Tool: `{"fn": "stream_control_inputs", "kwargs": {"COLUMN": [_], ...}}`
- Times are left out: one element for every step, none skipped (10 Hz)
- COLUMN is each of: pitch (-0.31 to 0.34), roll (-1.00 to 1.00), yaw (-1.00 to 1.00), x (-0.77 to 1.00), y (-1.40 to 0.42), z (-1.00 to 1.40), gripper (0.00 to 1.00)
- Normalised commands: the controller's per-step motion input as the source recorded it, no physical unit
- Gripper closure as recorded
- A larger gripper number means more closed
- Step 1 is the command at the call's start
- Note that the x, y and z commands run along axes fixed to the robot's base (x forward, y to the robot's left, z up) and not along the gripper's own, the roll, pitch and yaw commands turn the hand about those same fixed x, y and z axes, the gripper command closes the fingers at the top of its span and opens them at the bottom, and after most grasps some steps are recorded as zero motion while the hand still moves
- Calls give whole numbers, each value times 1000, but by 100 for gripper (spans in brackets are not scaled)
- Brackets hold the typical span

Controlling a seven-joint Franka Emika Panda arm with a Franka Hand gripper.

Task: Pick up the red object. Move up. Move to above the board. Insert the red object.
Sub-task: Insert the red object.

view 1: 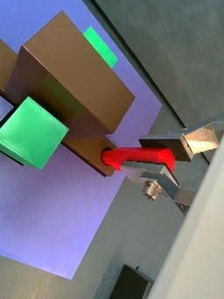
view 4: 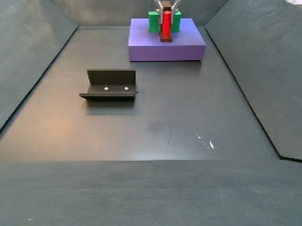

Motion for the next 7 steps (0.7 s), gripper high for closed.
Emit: {"fn": "stream_control_inputs", "kwargs": {"pitch": [-23, -21, -29, 0, -60, 0, 0], "roll": [26, 0, 0, 0, 76, 37, 0], "yaw": [0, -54, -134, -174, -94, -49, 0], "x": [40, 200, 191, 234, 0, 0, 0], "y": [-177, -234, 0, 0, 77, 0, 0], "z": [-326, -294, -440, -474, -591, -294, 0], "gripper": [100, 100, 100, 100, 100, 100, 100]}}
